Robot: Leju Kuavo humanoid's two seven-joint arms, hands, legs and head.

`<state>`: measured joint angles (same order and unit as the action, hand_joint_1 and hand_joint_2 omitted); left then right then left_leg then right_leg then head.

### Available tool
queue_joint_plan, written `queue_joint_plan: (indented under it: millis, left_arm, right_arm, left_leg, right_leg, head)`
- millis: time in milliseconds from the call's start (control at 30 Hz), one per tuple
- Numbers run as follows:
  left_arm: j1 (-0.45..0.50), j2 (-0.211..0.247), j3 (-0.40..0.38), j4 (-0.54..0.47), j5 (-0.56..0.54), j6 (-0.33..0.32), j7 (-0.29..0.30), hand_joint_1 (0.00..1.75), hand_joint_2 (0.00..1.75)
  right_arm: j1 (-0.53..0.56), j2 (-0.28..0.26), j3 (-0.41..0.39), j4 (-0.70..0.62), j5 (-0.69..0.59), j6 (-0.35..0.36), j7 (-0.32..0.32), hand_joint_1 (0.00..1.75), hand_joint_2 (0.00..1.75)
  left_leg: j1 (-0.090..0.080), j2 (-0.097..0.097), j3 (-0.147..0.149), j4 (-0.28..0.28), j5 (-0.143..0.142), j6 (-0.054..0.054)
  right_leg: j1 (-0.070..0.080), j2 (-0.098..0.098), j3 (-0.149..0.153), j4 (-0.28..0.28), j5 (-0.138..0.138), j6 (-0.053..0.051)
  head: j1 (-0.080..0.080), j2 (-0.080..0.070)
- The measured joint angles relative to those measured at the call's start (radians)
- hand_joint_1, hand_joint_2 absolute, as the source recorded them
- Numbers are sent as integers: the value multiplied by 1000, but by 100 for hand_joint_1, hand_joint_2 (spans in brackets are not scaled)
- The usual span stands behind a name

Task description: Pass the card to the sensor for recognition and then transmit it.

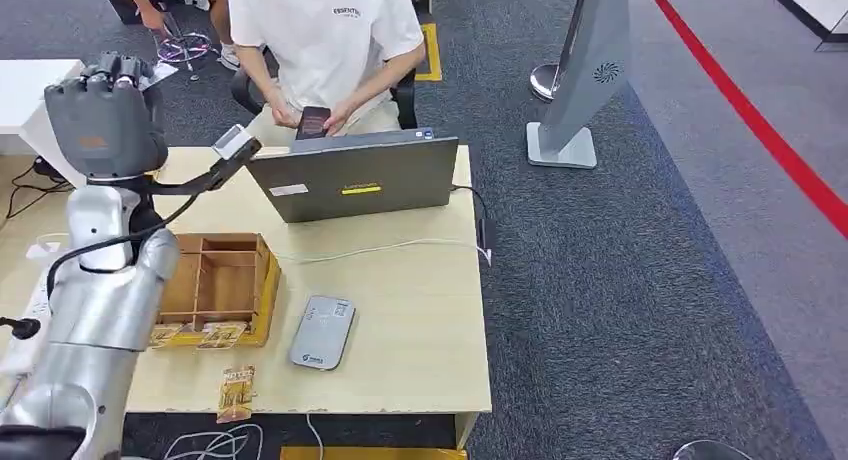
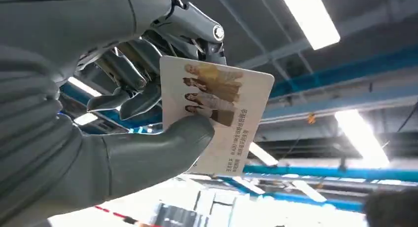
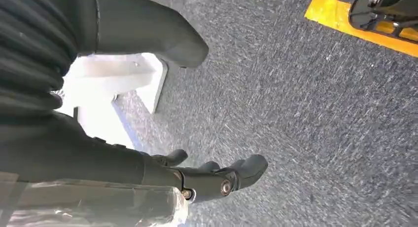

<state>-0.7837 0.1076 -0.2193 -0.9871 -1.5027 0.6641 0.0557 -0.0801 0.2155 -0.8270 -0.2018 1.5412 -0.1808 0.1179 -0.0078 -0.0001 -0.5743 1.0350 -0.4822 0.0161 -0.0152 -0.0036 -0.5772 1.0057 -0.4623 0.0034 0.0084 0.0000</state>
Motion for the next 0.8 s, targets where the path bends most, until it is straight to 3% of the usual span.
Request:
queue_joint_plan:
  millis: [233,500,533,800]
  left_arm:
    - [-62,30,33,186,-2,4,15,175,175]
    - [-66,24,37,226,6,2,-7,175,175]
    - [-66,22,37,227,7,1,-7,0,175]
    - [-62,17,37,234,28,-10,-20,0,175]
  right_arm:
    - [0,0,9,0,1,3,-3,0,175]
    - [0,0,19,0,2,6,0,0,175]
    - [0,0,21,0,2,6,-1,0,175]
    - [0,0,24,0,10,5,-4,0,175]
  left_leg:
    - [0,0,-2,0,0,0]
    - [0,0,-3,0,0,0]
    - [0,0,-3,0,0,0]
    - [0,0,-3,0,0,0]
  right_leg:
    - [0,0,-1,0,0,0]
    - [0,0,-2,0,0,0]
    - [0,0,-2,0,0,0]
    - [0,0,-3,0,0,0]
  head:
    - [0,0]
    - [0,0]
    - [0,0]
    - [0,0]
